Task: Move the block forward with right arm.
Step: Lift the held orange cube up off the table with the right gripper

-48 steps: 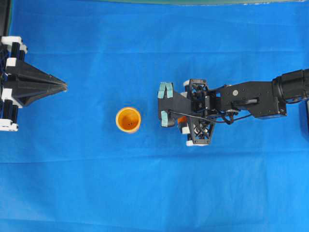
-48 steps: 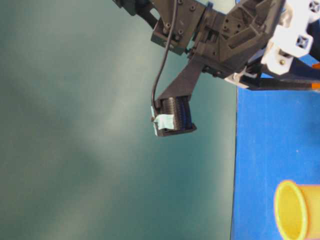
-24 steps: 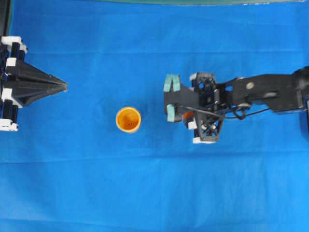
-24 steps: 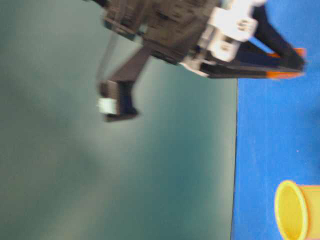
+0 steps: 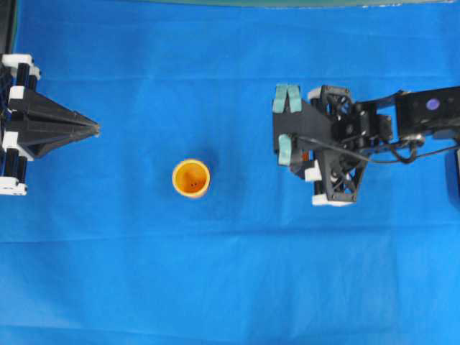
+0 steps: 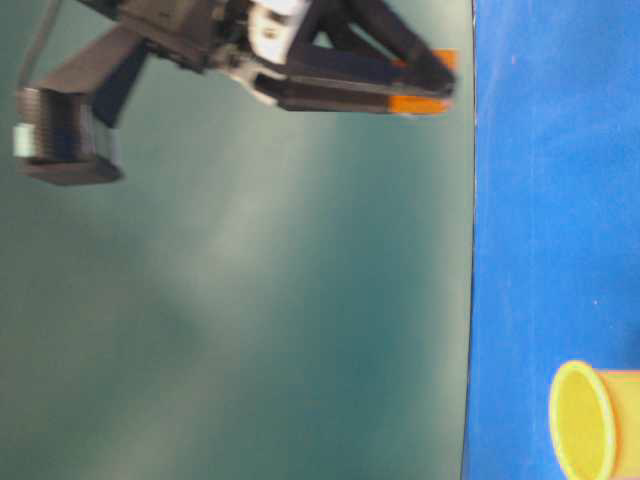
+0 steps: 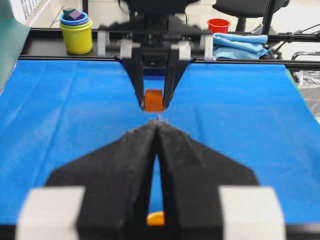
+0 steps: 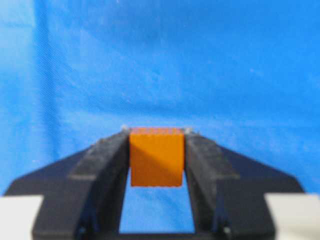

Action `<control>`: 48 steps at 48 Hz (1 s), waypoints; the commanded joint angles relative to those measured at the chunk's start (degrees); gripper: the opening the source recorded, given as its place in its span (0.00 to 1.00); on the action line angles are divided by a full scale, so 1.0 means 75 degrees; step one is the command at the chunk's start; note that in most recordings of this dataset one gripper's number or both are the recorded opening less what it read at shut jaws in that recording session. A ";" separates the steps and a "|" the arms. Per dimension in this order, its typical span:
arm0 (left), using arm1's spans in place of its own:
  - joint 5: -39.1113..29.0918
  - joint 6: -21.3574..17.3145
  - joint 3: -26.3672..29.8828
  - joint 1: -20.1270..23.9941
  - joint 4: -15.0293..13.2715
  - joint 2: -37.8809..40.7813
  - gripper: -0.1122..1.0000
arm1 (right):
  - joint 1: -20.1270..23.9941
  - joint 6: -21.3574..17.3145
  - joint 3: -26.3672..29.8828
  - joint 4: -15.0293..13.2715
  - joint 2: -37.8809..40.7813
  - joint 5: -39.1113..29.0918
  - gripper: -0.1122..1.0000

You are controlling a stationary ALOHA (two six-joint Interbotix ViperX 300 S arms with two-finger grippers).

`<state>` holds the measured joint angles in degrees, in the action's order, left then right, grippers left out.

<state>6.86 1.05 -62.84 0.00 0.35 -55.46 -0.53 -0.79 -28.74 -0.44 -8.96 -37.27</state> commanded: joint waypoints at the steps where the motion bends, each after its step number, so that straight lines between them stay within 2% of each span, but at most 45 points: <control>1: 0.0035 -0.0012 0.0281 0.0012 0.0012 0.0059 0.11 | 0.0023 -0.0012 0.0305 0.0012 -0.0281 -0.0129 0.47; 14: 0.0035 -0.0012 0.0270 0.0012 0.0012 0.0059 0.11 | 0.0234 -0.0012 0.0762 0.0012 -0.0445 -0.0832 0.47; 24: 0.0023 0.0000 0.0270 0.0012 0.0023 0.0059 0.11 | 0.0563 -0.0047 0.1020 0.0012 -0.0457 -0.1043 0.49; 40: 0.0035 0.0000 0.0270 0.0012 0.0012 0.0070 0.11 | 0.1066 -0.0563 0.1277 -0.0012 -0.0457 -0.1078 0.51; 48: 0.0035 0.0000 0.0281 0.0012 0.0023 0.0070 0.11 | 0.1371 -0.0656 0.1430 -0.0012 -0.0457 -0.1078 0.51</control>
<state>6.77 0.97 -62.84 -0.09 0.44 -55.46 8.70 -5.63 -20.04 -0.44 -10.99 -45.53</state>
